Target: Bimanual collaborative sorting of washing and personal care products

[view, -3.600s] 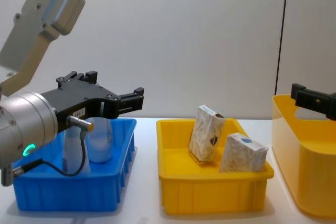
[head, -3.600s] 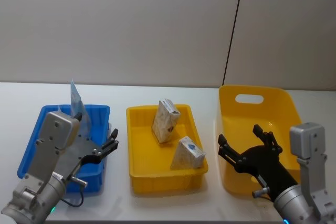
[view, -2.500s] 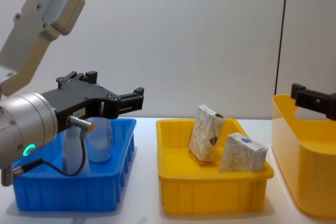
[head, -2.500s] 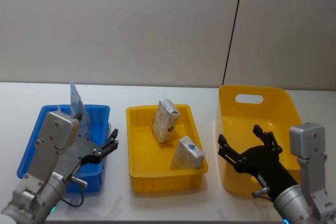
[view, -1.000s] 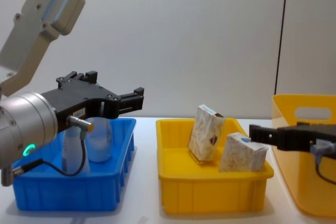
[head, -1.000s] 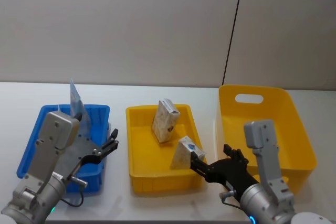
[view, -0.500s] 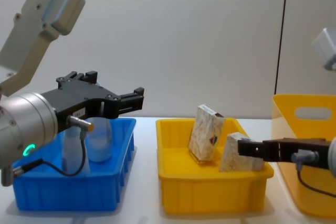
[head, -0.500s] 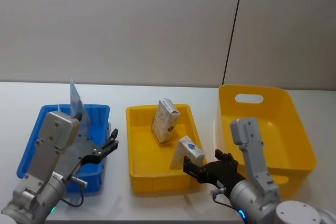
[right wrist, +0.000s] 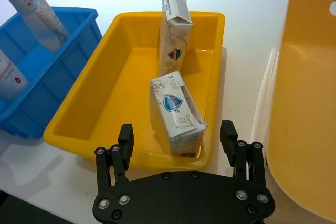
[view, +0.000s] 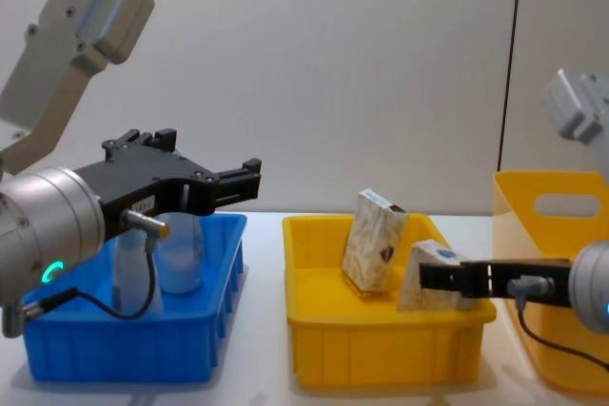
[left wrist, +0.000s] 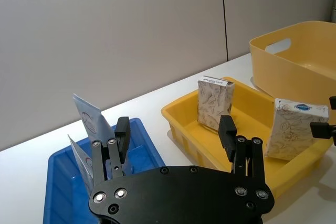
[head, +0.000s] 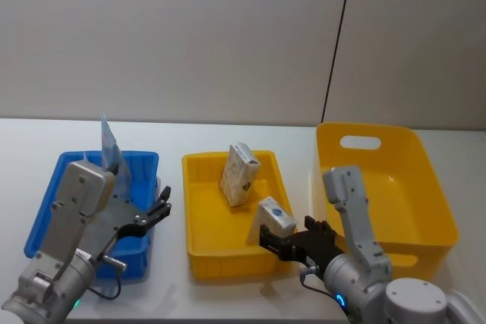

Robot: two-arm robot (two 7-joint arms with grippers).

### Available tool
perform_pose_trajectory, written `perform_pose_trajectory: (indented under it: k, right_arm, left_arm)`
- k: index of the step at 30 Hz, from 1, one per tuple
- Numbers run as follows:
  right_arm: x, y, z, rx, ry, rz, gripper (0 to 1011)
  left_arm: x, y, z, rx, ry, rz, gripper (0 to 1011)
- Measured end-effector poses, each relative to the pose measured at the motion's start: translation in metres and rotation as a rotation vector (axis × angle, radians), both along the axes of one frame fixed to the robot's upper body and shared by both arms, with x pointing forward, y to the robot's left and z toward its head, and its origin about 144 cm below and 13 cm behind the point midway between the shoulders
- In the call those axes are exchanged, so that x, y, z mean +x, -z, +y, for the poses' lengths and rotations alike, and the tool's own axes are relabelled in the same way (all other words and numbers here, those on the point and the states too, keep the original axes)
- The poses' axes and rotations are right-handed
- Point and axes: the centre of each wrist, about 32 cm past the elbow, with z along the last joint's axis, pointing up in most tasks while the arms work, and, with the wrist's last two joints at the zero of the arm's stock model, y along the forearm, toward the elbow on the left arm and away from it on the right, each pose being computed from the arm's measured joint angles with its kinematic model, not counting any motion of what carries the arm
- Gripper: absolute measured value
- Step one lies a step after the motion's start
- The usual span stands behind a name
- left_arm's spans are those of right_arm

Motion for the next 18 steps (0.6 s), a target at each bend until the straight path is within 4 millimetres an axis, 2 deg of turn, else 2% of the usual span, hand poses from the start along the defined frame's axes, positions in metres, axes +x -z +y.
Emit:
perform_pose_trajectory:
  k: [18]
  right_arm:
    - [0.022,0.006,0.003,-0.016,-0.001,0.015,1004]
  left_arm:
    - [0.000,0.000,0.000,0.000,0.000,0.000,1002]
